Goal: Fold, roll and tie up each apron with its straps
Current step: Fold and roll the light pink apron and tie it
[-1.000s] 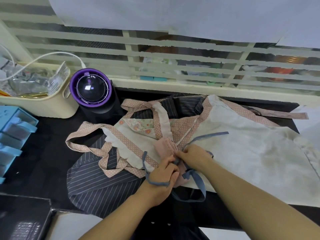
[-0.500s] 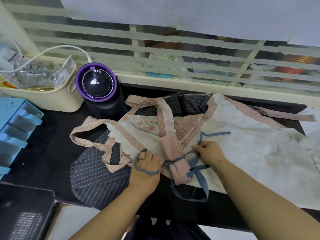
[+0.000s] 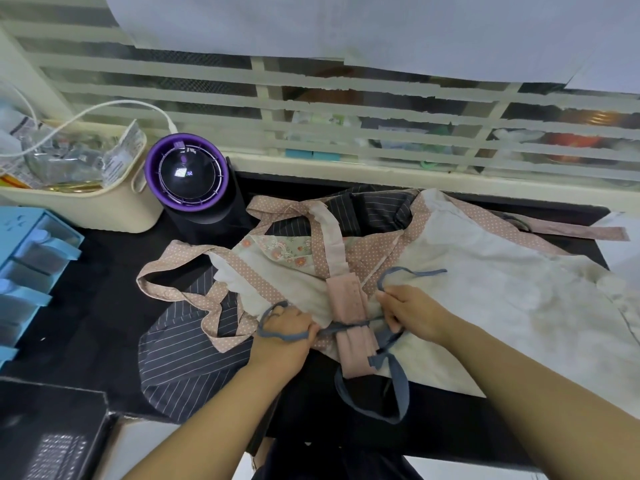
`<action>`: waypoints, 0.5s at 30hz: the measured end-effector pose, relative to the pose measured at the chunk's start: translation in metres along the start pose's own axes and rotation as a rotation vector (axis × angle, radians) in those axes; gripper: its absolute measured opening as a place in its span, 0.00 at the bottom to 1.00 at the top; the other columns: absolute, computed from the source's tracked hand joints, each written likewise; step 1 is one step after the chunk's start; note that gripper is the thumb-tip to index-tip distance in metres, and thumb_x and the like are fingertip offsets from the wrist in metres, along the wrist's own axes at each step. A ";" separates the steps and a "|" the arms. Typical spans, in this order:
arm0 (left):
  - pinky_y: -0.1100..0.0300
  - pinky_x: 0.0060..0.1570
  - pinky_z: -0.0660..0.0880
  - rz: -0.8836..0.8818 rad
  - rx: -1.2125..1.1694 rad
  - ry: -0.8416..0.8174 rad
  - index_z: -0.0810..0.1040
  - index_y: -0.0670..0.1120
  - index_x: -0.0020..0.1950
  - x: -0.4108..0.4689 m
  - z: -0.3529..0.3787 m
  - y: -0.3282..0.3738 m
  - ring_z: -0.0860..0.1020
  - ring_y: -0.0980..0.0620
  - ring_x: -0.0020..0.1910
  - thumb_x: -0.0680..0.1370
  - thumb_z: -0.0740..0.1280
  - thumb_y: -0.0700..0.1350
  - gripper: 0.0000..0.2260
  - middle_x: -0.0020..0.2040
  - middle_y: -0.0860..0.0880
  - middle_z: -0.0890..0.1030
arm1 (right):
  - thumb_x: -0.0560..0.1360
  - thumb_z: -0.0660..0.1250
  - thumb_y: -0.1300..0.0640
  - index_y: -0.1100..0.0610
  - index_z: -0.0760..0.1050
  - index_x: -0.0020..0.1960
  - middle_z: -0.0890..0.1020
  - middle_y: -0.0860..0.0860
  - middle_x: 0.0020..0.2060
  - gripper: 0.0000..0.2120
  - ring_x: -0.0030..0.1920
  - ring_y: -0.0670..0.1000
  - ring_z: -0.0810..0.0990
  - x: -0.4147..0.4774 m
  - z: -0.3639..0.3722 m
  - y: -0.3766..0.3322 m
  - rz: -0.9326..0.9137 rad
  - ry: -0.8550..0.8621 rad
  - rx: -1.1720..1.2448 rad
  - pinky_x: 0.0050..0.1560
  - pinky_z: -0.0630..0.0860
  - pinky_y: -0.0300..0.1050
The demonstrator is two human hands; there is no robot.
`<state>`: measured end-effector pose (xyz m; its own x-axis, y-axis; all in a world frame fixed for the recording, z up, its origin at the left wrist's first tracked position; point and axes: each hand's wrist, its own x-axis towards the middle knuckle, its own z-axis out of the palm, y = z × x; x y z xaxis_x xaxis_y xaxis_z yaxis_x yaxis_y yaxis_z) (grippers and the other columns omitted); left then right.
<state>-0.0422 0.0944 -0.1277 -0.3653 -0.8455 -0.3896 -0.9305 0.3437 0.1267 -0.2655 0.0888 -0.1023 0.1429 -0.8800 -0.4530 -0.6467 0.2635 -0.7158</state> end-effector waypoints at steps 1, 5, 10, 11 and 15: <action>0.58 0.47 0.68 0.003 -0.020 -0.014 0.76 0.46 0.54 0.001 -0.006 0.001 0.73 0.47 0.55 0.83 0.53 0.46 0.13 0.57 0.46 0.74 | 0.83 0.55 0.55 0.59 0.68 0.32 0.75 0.51 0.27 0.21 0.28 0.43 0.71 0.000 0.000 -0.001 -0.009 0.002 -0.007 0.35 0.68 0.33; 0.57 0.36 0.64 -0.050 -0.511 -0.005 0.67 0.45 0.36 0.005 -0.024 0.005 0.70 0.50 0.36 0.82 0.56 0.48 0.16 0.36 0.48 0.71 | 0.82 0.57 0.55 0.61 0.70 0.38 0.73 0.51 0.30 0.16 0.30 0.45 0.69 -0.001 0.002 -0.002 -0.022 -0.050 -0.010 0.32 0.66 0.34; 0.65 0.39 0.73 -0.071 -1.207 0.070 0.82 0.43 0.42 0.000 -0.026 0.033 0.80 0.54 0.40 0.80 0.63 0.50 0.14 0.38 0.47 0.82 | 0.82 0.57 0.55 0.61 0.71 0.40 0.72 0.49 0.31 0.15 0.32 0.46 0.68 -0.005 0.006 0.002 -0.063 -0.073 -0.108 0.34 0.65 0.36; 0.67 0.40 0.74 -0.064 -1.276 0.053 0.82 0.43 0.42 0.001 -0.024 0.039 0.80 0.57 0.40 0.81 0.62 0.49 0.14 0.39 0.49 0.83 | 0.82 0.57 0.55 0.60 0.72 0.40 0.72 0.49 0.31 0.15 0.32 0.46 0.69 -0.005 0.007 0.001 -0.058 -0.078 -0.102 0.34 0.66 0.36; 0.64 0.48 0.74 -0.084 -1.174 -0.074 0.80 0.49 0.54 0.014 -0.008 0.051 0.78 0.55 0.47 0.81 0.63 0.48 0.08 0.47 0.52 0.81 | 0.83 0.55 0.55 0.57 0.78 0.47 0.78 0.50 0.32 0.15 0.30 0.39 0.74 -0.010 0.006 0.002 0.025 -0.050 0.030 0.34 0.68 0.30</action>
<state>-0.0955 0.0967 -0.1193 -0.3356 -0.8084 -0.4836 -0.4196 -0.3313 0.8451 -0.2641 0.1002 -0.1024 0.1644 -0.8523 -0.4966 -0.6282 0.2977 -0.7189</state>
